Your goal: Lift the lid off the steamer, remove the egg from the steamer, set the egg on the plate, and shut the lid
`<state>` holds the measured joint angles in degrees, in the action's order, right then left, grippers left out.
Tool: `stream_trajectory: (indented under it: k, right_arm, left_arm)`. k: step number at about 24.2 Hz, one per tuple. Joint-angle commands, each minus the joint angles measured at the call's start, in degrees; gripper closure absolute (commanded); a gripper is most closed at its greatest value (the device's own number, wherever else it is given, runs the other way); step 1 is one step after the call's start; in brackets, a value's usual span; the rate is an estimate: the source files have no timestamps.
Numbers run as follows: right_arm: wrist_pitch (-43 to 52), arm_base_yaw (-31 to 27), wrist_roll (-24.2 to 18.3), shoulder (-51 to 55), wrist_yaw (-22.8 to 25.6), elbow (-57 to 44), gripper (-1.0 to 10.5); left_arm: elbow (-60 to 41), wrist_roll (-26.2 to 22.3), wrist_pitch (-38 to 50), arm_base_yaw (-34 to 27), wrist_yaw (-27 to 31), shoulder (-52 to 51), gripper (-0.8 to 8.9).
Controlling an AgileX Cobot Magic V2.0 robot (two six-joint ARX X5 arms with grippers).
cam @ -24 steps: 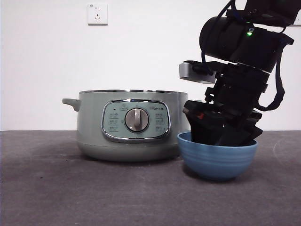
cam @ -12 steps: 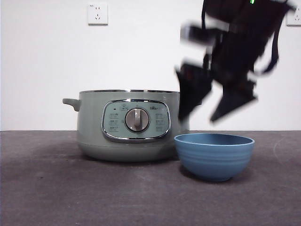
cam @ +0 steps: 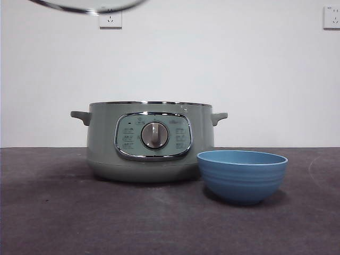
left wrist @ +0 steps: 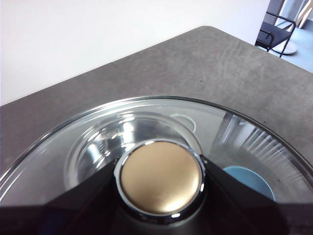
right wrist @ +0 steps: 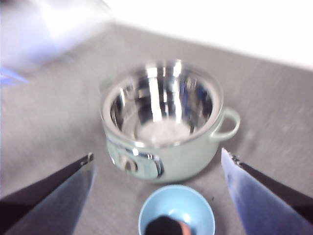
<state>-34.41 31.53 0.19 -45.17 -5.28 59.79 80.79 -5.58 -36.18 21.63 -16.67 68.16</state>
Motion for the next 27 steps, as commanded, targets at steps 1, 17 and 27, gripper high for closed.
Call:
stream_trajectory:
  k: [1,17,27]
  right_arm:
    - [-0.81,0.07,2.21,3.87,1.42,-0.02,5.1]
    - [-3.91,0.07,4.52,8.9,2.6,-0.02,5.1]
    - [-3.82,0.07,4.96,8.92,2.45,-0.02,5.1]
  left_arm:
    - [1.07,-0.81,5.44,1.36,-0.33,4.96,8.21]
    - [1.07,-2.45,23.85,5.4,3.26,24.63,8.21]
    - [1.07,-5.05,28.87,5.38,4.61,29.35,8.21]
